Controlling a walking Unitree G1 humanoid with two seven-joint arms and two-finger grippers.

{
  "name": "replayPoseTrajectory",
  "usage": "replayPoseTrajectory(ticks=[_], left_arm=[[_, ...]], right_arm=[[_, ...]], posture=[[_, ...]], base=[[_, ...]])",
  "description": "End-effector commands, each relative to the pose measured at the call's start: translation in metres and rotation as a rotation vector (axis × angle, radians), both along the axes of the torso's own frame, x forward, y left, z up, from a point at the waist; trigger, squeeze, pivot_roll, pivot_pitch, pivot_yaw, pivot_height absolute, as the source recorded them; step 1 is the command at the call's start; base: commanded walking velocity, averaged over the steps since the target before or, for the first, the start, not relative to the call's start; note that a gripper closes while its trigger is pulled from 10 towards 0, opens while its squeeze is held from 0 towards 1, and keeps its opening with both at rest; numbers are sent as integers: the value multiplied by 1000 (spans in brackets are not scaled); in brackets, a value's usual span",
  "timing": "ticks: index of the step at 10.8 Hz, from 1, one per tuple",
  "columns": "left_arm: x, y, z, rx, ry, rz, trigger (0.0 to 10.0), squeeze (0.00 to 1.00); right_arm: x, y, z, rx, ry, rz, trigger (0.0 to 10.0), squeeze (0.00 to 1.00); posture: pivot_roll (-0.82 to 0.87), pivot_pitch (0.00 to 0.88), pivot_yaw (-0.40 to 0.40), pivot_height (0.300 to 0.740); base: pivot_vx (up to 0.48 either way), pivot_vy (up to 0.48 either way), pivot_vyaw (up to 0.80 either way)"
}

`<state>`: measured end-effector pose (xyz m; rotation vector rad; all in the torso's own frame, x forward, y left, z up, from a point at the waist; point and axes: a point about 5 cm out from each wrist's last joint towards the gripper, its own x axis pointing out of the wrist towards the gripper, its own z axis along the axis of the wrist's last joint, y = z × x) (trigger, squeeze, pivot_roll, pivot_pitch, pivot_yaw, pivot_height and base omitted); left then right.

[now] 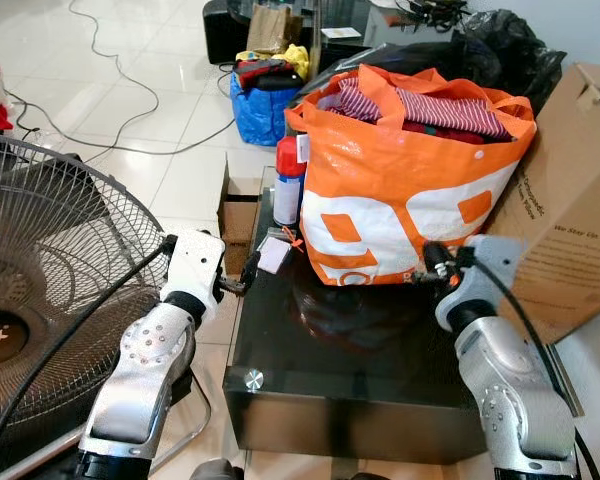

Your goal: Hang keys on a hook

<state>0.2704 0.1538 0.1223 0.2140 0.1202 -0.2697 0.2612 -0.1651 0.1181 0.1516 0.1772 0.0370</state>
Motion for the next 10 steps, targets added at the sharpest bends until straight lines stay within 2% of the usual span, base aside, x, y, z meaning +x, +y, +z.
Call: replayPoseTrajectory(ticks=[1, 5, 10], left_arm=[[0, -1, -1, 12, -6, -11, 10000, 0], [1, 3, -2, 14, -16, 11, 10000, 0], [2, -4, -5, 8, -13, -16, 10000, 0]], right_arm=[[2, -3, 3, -32, -1, -10, 10000, 0], [8, -5, 5, -44, -7, -10, 10000, 0], [3, -10, 4, -51, 0, -29, 10000, 0]], posture=[[-2, 0, -63, 740], [12, 0, -74, 740], [-12, 0, -60, 740]], base=[[0, 0, 0], [0, 0, 0], [0, 0, 0]])
